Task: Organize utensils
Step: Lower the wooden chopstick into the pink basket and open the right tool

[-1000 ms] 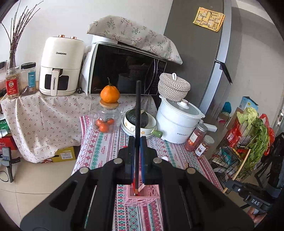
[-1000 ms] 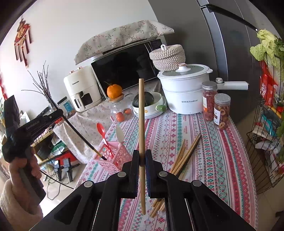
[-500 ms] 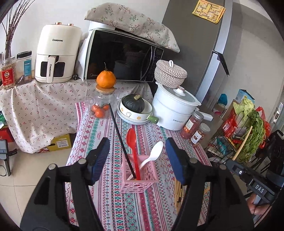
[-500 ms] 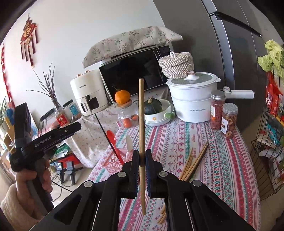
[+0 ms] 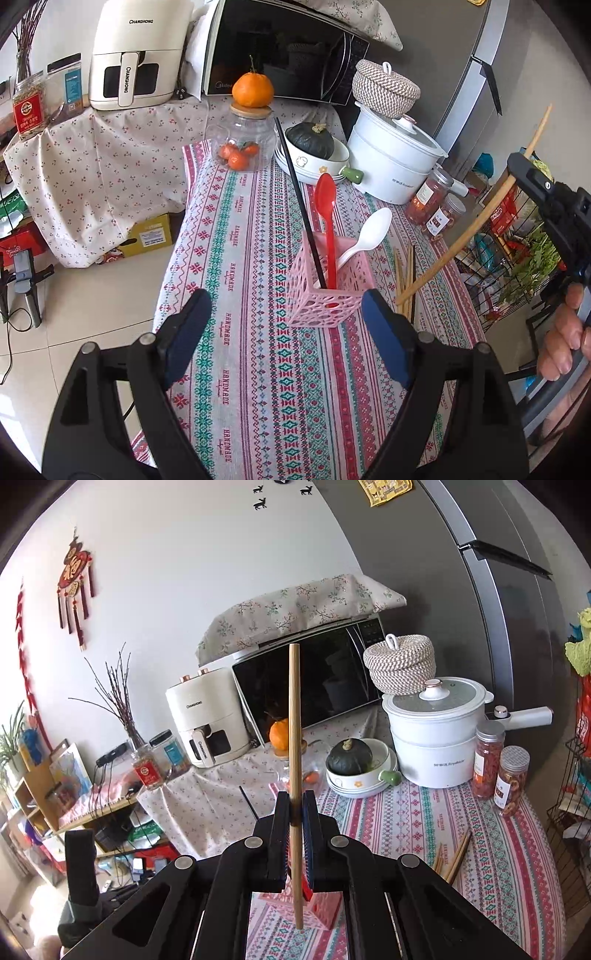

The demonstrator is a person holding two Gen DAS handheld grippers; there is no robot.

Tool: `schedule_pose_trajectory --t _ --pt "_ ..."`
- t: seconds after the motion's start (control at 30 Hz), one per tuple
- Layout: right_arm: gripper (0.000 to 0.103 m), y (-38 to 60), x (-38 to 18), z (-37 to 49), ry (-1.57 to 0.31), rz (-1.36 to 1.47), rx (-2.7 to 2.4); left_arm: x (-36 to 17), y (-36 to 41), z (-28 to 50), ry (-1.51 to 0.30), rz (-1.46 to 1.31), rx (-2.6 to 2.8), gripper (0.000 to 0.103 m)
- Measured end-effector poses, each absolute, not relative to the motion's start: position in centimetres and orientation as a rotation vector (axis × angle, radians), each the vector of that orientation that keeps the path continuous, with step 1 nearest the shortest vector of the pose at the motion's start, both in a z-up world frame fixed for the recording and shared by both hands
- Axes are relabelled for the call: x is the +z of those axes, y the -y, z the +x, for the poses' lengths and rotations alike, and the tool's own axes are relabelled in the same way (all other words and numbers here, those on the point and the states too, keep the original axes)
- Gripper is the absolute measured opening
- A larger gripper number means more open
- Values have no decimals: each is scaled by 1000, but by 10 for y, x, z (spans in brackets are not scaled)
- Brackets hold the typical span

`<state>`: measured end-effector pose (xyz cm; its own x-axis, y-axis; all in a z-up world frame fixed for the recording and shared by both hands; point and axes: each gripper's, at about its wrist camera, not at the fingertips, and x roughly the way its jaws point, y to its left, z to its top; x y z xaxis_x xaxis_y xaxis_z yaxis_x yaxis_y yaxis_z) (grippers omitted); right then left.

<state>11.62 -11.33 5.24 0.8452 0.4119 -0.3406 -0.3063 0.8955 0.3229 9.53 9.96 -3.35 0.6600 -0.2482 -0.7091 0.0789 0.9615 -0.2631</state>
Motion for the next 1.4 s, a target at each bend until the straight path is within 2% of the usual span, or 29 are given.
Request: schedule_pose_trajectory --t 0.33,0.7,0.77,0.87,1.0,1.07,1.4 --pt "7 77 16 156 -444 273 344 -42 -116 91 -870 -208 -181 84" --pt "9 59 -24 175 -609 239 337 -46 -121 90 -888 -215 -177 84" --pt "17 64 -21 174 -610 245 339 -45 -119 90 -888 -213 -180 84" --pt "48 73 -12 169 -595 243 332 -45 -115 90 -890 -205 -183 84" --pt "58 92 -1 160 -592 234 321 -46 -110 90 -896 -202 -192 84" --pt "67 103 3 155 -596 231 305 -48 -107 90 -903 -202 -197 84" --pt "80 168 4 131 -648 227 212 -52 -72 87 -927 -163 -236 84"
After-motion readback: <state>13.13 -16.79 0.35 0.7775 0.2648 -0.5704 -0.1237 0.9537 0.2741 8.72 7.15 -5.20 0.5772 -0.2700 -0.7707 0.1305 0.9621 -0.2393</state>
